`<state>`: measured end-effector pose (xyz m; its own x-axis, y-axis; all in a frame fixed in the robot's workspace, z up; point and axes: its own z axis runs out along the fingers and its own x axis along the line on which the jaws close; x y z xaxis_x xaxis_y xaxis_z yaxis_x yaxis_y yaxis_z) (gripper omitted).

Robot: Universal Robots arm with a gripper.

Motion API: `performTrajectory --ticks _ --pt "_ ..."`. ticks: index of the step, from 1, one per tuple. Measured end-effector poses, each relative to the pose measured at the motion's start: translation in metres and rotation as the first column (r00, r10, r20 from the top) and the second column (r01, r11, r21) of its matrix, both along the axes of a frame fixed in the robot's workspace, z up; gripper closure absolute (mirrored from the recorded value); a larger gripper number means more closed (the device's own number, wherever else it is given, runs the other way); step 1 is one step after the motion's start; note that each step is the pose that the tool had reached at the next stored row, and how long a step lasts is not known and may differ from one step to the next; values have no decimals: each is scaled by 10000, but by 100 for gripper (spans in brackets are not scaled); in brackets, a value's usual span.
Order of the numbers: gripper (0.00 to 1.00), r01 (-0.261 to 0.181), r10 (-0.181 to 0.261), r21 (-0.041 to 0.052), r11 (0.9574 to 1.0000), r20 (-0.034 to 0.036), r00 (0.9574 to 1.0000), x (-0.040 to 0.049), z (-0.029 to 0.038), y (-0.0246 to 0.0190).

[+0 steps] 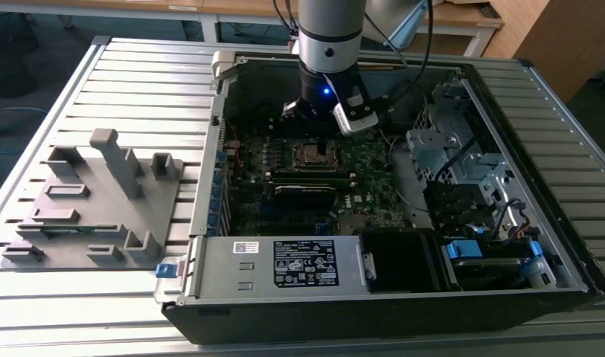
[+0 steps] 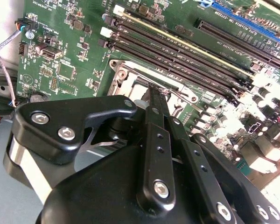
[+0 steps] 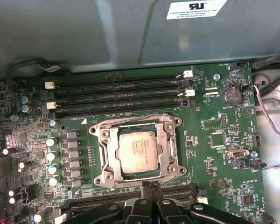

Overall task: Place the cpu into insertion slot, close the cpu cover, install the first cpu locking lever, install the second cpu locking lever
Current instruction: 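Install the second cpu locking lever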

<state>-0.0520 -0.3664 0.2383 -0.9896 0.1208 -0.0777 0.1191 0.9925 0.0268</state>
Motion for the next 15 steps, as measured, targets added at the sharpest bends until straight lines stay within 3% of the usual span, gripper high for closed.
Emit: performTrajectory --ticks 15 --pt "90 -10 10 -8 10000 1 10000 -24 -3 -28"
